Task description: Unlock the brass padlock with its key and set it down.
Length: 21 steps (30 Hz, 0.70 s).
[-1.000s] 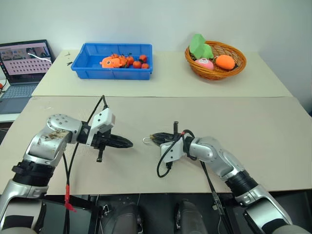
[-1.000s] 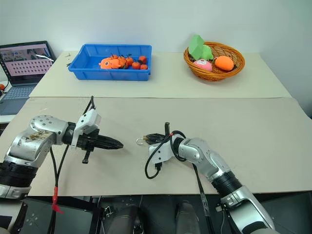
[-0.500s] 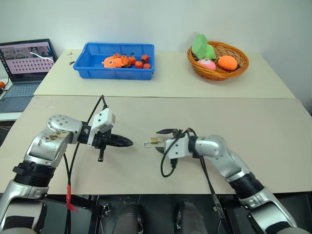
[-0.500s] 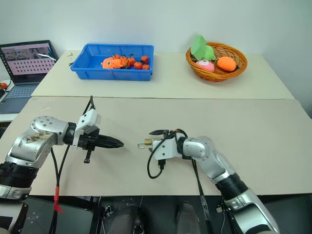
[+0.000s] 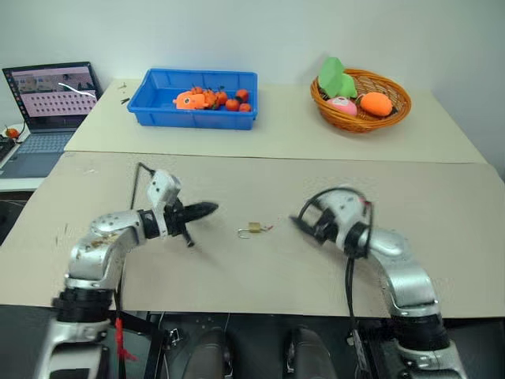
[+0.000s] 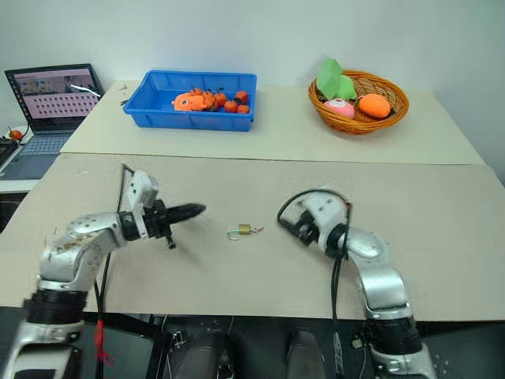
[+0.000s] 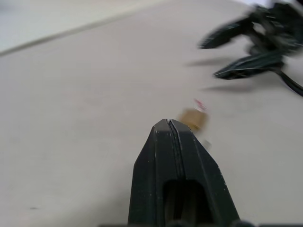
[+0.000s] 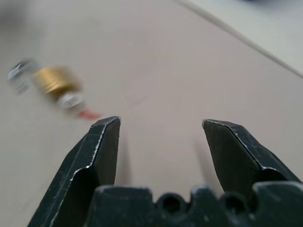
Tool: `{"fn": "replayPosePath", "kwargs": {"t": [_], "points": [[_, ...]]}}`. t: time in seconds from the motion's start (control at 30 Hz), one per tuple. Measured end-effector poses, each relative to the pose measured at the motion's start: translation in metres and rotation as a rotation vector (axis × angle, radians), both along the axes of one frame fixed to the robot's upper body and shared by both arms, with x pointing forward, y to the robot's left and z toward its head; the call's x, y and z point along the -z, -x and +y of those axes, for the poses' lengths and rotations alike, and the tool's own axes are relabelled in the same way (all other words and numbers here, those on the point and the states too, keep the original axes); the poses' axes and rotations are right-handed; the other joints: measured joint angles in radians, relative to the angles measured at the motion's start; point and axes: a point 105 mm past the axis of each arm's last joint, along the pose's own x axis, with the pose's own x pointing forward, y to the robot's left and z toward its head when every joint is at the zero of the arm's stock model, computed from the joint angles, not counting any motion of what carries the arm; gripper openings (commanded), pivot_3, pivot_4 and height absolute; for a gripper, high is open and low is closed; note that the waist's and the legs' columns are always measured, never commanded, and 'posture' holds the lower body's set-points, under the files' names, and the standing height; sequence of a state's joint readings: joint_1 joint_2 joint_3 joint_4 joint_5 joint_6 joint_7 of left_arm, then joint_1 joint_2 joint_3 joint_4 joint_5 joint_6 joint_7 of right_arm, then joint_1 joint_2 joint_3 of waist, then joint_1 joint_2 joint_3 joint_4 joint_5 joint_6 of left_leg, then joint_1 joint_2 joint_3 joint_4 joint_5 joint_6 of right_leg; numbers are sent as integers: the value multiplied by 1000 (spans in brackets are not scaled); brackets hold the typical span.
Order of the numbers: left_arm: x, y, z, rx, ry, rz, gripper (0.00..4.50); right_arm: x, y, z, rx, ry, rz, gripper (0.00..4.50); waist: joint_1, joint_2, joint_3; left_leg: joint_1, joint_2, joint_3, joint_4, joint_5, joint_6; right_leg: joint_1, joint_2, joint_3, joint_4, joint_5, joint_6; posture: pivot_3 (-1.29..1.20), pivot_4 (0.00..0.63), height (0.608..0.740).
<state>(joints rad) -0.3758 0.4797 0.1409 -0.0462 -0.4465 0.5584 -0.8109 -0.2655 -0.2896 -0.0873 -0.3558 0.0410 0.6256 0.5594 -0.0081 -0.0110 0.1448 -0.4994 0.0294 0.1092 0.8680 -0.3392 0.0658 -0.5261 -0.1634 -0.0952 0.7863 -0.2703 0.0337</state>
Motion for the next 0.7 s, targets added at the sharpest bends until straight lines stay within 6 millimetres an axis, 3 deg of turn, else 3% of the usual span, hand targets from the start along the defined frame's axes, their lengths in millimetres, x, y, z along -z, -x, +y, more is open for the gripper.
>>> {"fn": "replayPosePath", "kwargs": {"t": [0.03,0.13,0.23,0.3,0.33,0.7], "points": [[2,-9,7,-112,34,-6,0,-2,1,-11,90,-38,0,3383,0,0,0,1,0,0,0,0,0,0,0,0,0,0,0,0,150,664],[7,-39,59,-537,127,-22,0,5,5,-50,404,-140,17,3383,0,0,0,5,-1,0,-1,0,-1,3,0,1,0,1,0,0,150,664],[17,-51,107,-826,135,-34,0,25,15,-83,608,-99,57,3383,-4,-1,-1,6,-2,1,-3,0,0,3,0,2,0,1,0,0,150,664],[29,-52,125,-927,138,-12,0,39,20,-93,666,-63,85,3383,-6,-1,-1,6,-3,2,-3,0,0,2,0,2,0,1,0,0,150,664],[35,-53,130,-956,128,-16,0,48,22,-98,692,-48,99,3383,-6,-1,-1,5,-3,2,-3,0,0,2,0,3,0,1,0,0,150,664],[36,-58,152,-1015,88,-75,0,49,16,-115,727,15,40,3383,-14,0,-4,6,-1,2,-3,0,0,2,0,3,1,1,0,0,150,664]]}}
